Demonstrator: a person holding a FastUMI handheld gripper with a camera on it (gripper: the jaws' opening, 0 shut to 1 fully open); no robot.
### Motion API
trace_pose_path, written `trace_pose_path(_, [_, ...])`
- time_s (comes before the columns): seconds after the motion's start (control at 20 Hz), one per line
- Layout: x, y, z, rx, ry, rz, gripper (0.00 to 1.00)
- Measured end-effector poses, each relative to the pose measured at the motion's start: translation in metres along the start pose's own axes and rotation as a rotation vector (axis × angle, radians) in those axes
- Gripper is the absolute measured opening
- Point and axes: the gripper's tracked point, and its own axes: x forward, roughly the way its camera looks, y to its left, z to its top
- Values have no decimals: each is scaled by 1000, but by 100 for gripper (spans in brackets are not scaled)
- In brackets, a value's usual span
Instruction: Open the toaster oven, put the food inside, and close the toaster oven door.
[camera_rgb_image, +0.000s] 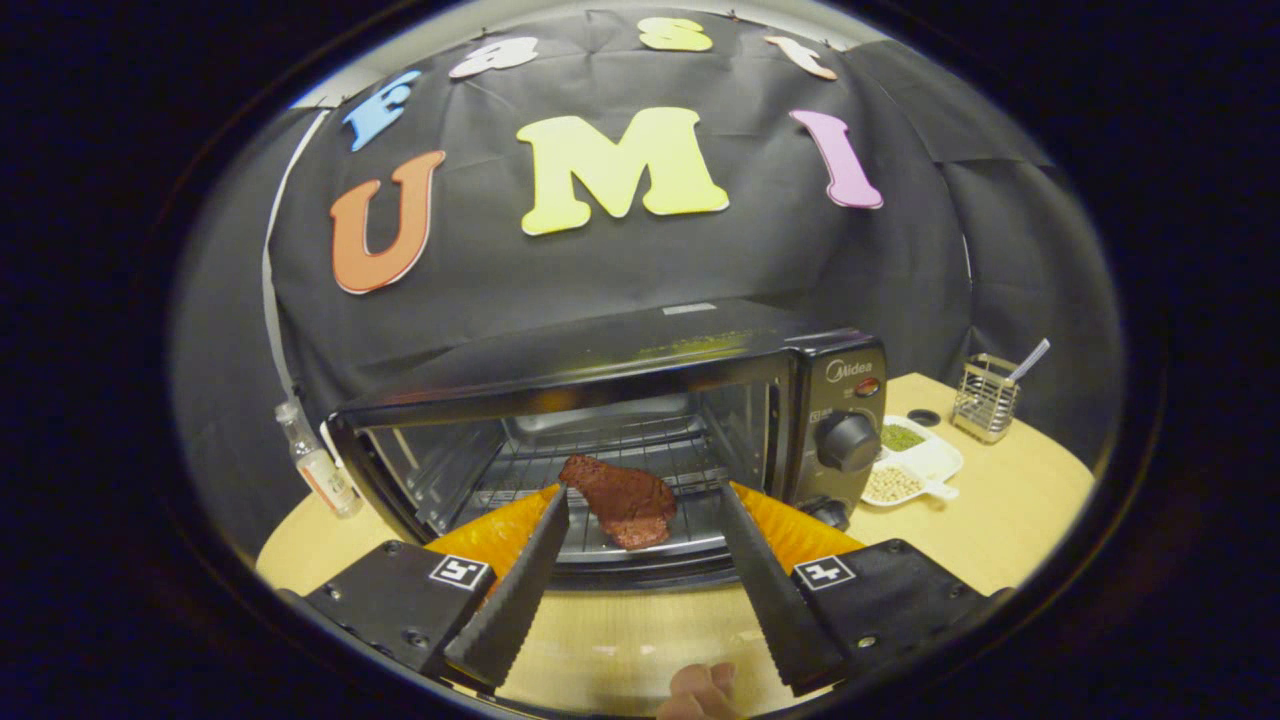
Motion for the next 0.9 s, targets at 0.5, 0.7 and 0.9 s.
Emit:
trace_pose_path(0.5, [-104,9,-48,-124,106,29,96])
trace_pose_path(0.7, [-125,8,-91,-159,193,34,96])
trace_pose_path(0.9, [-133,-5,-121,-211,266,-21,96])
